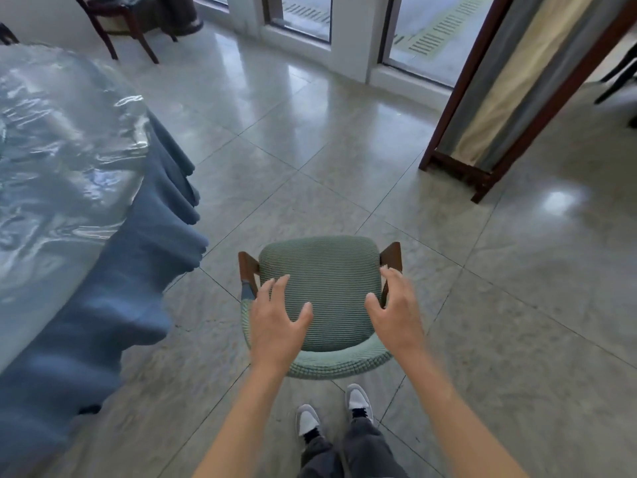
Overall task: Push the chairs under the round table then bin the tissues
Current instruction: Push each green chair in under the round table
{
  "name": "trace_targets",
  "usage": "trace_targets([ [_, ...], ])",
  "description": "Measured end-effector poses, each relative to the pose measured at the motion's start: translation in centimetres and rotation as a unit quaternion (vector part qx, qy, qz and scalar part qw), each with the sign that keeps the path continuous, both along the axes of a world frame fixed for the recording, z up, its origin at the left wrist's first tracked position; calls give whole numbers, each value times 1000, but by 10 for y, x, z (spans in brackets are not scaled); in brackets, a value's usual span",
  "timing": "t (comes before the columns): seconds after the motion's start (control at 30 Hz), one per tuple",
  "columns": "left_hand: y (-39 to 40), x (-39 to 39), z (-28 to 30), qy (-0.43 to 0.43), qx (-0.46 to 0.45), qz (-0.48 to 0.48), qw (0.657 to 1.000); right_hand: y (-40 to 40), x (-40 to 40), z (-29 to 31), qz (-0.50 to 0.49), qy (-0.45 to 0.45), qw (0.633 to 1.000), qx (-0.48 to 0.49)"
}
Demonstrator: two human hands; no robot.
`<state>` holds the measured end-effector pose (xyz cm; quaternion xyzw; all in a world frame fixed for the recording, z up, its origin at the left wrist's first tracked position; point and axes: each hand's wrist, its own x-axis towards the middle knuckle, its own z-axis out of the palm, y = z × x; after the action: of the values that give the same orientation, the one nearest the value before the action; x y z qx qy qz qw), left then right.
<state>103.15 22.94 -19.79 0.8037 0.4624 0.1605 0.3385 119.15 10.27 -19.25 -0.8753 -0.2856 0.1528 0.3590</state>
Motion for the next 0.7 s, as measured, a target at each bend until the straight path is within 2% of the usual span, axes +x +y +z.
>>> trace_targets([
  [0.13,-23,-19,-29,-25,-162,157,974,-24,-15,-32,-75,77,992,-62],
  [0.27,-39,-35,-60,12,-238,260,936,-40,-31,-58,-152,199,965,-80],
  [0.33,-42,-37,-71,-7,-302,313,901,-43,-33,-72,-225,295,928,-45],
  [0.43,-43,-37,-82,-28,-379,337,862,-45,-36,-96,-314,451,835,26],
  [0.5,-41,-37,-87,-42,-414,352,839,-43,-39,-102,-340,502,794,55],
  [0.63,-35,-39,-93,-73,-465,375,799,-38,-42,-112,-367,536,757,69],
  [0.7,-32,-38,-94,-101,-485,382,780,-35,-43,-115,-369,526,764,57],
])
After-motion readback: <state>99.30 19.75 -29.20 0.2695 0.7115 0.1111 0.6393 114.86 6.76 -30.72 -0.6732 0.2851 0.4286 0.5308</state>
